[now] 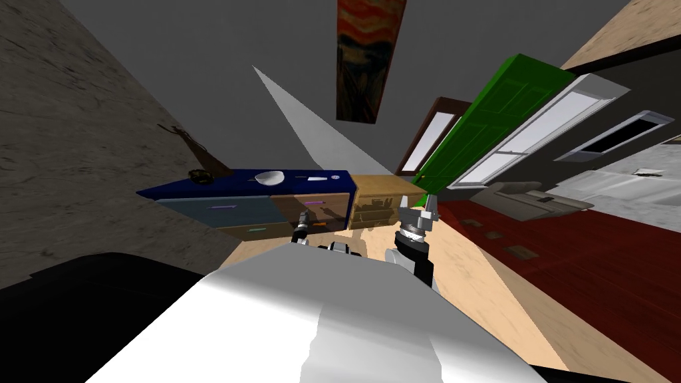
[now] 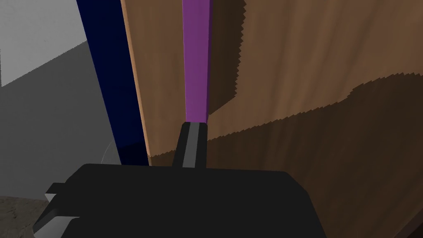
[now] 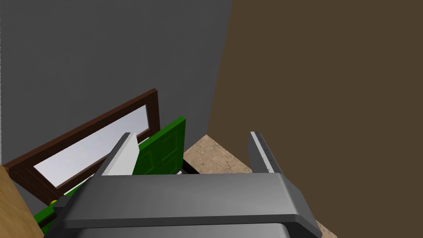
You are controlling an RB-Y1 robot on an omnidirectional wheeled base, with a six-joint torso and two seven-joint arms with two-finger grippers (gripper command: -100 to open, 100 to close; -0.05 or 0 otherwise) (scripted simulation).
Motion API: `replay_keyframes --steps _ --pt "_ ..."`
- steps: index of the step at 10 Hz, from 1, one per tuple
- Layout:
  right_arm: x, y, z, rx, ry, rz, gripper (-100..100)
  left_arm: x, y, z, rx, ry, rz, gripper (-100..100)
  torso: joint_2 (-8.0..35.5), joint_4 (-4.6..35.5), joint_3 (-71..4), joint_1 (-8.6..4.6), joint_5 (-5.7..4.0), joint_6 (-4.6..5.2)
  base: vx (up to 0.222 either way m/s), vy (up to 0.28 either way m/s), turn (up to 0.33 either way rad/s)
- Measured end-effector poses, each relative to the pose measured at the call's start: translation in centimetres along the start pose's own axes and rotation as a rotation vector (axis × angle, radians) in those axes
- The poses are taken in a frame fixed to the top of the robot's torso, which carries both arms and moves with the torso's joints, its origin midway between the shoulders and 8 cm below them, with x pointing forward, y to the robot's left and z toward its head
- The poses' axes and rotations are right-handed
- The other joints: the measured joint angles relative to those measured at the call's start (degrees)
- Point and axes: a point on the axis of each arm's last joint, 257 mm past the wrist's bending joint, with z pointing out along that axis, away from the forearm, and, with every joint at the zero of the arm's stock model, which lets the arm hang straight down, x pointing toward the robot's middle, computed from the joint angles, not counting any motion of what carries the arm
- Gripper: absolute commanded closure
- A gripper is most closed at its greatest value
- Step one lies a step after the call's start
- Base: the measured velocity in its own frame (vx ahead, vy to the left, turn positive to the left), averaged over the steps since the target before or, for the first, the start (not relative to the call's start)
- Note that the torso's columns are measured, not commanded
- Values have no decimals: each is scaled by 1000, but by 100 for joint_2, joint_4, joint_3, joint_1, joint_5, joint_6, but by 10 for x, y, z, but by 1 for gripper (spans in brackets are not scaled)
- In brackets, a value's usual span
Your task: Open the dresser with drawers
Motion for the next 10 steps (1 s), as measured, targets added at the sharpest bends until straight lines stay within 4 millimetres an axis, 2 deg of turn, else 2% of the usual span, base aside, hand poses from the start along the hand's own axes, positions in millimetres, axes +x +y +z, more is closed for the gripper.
replay_keyframes --steps 1,2,7,10 --pt "0 0 0 0 0 0 0 0 -1 -1 0 1 0 100 -8 -2 -5 10 2 0 -90 -23 1" --pt "0 0 0 0 0 0 0 0 -1 -1 -1 1 0 -100 -42 -10 -24 21 6 0 -18 -6 -3" --pt "0 0 0 0 0 0 0 -37 -9 10 10 49 134 -100 -5 -1 -3 5 2 0 20 7 0" --pt "0 0 0 0 0 0 0 -51 -8 16 7 64 182 -100 -12 -3 -8 9 3 0 40 17 -1"
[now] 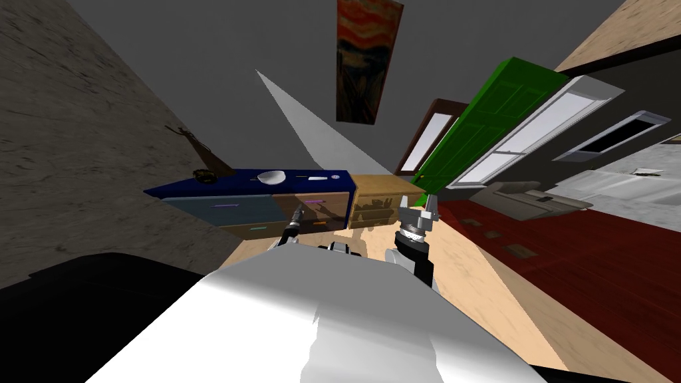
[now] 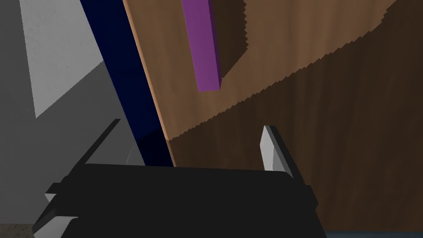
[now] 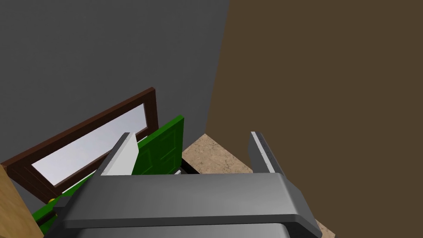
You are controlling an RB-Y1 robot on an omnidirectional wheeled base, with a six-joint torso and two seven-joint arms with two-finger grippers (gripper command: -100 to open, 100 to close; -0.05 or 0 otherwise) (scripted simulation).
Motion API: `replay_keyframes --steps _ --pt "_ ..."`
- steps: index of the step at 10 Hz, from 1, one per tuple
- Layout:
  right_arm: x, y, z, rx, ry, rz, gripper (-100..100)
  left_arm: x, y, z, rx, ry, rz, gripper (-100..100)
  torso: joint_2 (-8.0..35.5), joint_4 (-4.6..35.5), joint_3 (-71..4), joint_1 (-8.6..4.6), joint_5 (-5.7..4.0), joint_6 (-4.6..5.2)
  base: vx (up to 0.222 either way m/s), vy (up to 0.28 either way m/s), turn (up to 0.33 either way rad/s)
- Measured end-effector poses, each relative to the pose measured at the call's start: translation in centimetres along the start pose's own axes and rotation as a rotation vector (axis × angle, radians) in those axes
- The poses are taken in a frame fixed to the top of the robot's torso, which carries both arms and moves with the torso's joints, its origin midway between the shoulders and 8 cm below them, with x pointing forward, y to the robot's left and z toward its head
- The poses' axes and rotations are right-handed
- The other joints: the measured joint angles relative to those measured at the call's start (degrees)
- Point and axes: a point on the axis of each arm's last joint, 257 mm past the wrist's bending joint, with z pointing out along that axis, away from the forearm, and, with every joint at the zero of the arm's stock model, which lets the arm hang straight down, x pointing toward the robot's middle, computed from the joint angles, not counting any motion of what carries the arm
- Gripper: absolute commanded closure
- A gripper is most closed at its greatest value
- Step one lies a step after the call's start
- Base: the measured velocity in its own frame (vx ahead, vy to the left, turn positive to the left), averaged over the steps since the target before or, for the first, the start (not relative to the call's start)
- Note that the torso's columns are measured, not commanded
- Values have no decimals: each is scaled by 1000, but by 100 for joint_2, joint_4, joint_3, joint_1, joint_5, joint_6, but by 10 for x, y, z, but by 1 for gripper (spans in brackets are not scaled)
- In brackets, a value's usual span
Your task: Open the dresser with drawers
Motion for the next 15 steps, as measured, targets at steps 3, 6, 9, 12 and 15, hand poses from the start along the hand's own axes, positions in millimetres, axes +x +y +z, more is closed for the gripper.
replay_keyframes --steps 3,6,9,12,15 --pt "0 0 0 0 0 0 0 0 0 5 -10 -7 -11 -100 -25 -8 -16 -1 0 0 143 42 -3" --pt "0 0 0 0 0 0 0 16 -1 4 -11 -28 -70 -100 33 9 21 -12 -3 0 37 10 -1" --pt "0 0 0 0 0 0 0 40 -1 0 -19 -55 -153 -100 2 0 1 -1 0 0 0 0 0" --pt "0 0 0 0 0 0 0 44 -4 1 -21 -64 -178 -100 -21 -5 -12 8 1 0 40 15 -4" --pt "0 0 0 0 0 0 0 43 -10 3 -11 -63 -179 100 38 -4 24 -9 7 0 -87 -18 5"
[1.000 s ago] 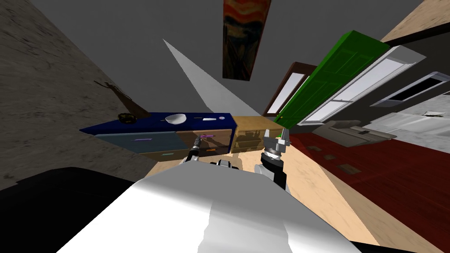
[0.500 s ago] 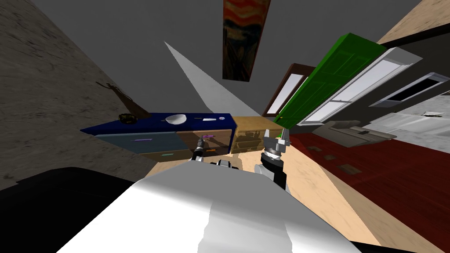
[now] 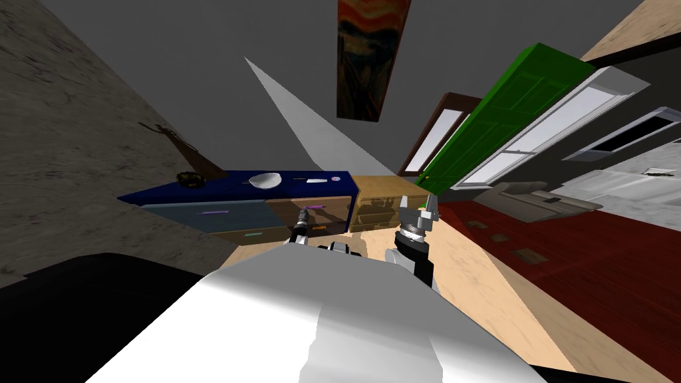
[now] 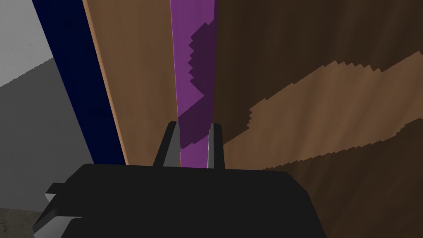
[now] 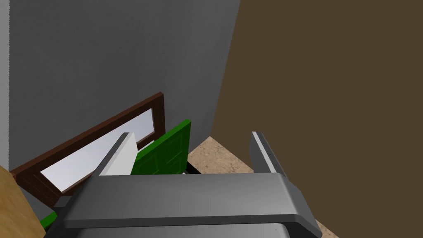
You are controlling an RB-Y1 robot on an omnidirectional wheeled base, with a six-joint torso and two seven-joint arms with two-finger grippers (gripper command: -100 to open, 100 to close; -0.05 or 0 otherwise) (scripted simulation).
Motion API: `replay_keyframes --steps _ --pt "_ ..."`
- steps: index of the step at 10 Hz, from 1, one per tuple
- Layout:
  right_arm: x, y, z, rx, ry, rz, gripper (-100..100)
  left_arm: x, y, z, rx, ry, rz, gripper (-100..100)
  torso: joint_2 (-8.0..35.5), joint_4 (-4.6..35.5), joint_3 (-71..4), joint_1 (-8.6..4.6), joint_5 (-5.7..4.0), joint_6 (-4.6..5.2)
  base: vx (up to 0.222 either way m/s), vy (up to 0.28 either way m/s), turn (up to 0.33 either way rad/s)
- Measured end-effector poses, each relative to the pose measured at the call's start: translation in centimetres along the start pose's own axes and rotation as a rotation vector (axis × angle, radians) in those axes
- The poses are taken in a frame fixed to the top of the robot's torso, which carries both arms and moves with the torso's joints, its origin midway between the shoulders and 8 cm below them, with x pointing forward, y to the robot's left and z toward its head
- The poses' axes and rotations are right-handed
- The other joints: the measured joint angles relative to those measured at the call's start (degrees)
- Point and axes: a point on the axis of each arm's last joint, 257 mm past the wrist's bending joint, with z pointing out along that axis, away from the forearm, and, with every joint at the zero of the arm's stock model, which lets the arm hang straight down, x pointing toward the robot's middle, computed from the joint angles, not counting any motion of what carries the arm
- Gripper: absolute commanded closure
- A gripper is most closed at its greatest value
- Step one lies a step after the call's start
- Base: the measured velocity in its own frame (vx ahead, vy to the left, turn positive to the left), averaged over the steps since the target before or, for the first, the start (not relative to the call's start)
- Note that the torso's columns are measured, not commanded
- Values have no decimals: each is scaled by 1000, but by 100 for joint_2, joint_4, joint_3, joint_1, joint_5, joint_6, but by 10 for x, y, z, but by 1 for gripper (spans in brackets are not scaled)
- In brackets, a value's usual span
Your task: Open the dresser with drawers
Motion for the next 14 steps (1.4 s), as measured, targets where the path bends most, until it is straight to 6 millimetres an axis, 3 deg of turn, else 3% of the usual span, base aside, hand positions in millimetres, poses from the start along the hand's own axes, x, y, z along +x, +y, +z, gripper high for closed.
replay_keyframes --steps 9,10,14 --pt "0 0 0 0 0 0 0 2 0 -12 -13 6 0 100 -20 10 -13 3 -10 0 -159 -46 7" --pt "0 0 0 0 0 0 0 3 3 -14 -22 6 -1 -100 -57 12 -34 12 -16 -2 -40 -16 14" --pt "0 0 0 0 0 0 0 3 -18 3 -22 11 -1 -100 -39 6 -25 8 -8 0 -26 -11 13"
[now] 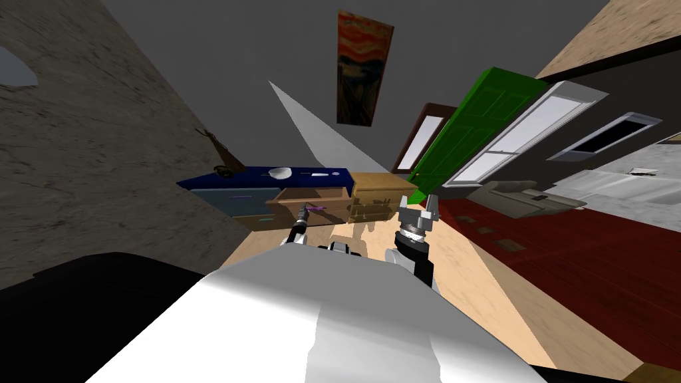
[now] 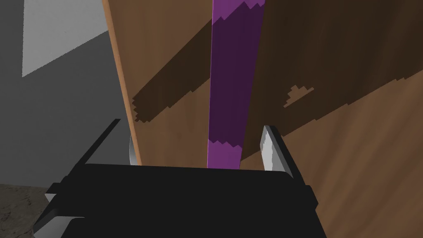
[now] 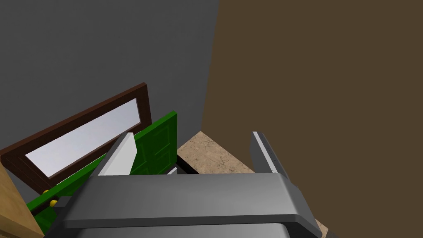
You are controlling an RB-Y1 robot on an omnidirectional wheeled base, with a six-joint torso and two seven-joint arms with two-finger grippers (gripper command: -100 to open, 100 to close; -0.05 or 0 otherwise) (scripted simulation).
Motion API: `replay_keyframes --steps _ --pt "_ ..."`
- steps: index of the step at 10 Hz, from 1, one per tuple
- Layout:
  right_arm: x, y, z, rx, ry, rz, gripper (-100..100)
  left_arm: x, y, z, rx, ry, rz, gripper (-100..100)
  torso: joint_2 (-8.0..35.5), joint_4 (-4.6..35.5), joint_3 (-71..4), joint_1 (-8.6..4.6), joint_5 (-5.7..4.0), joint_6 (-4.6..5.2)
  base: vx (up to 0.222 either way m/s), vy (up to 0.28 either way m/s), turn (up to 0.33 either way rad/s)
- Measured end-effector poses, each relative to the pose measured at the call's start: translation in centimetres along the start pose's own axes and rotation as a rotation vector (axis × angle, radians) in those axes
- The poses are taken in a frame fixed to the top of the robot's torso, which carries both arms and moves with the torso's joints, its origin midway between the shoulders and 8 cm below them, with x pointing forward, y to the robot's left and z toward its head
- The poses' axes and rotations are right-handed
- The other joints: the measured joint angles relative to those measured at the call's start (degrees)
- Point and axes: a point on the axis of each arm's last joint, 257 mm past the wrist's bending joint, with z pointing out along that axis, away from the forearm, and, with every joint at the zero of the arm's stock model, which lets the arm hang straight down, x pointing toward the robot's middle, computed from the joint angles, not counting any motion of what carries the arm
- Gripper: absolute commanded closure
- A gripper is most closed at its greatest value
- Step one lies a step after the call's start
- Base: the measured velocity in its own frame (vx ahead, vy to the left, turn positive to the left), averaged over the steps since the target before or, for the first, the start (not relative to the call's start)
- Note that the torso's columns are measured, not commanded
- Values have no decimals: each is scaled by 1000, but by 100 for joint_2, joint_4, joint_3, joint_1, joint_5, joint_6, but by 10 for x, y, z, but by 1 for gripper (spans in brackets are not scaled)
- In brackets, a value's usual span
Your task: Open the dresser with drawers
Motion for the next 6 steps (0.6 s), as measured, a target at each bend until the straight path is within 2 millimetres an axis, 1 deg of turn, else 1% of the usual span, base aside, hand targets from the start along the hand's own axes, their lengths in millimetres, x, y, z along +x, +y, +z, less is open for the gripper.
replay_keyframes --steps 3,5,6 --pt "0 0 0 0 0 0 0 2 -17 10 1 3 -1 -100 6 1 3 -3 0 0 -27 -11 10" --pt "0 0 0 0 0 0 0 2 -22 14 -13 5 -1 -100 25 23 12 -19 -18 -1 -17 -7 9" --pt "0 0 0 0 0 0 0 2 -21 14 -18 5 -1 0 23 17 13 -17 -13 -1 0 0 0"
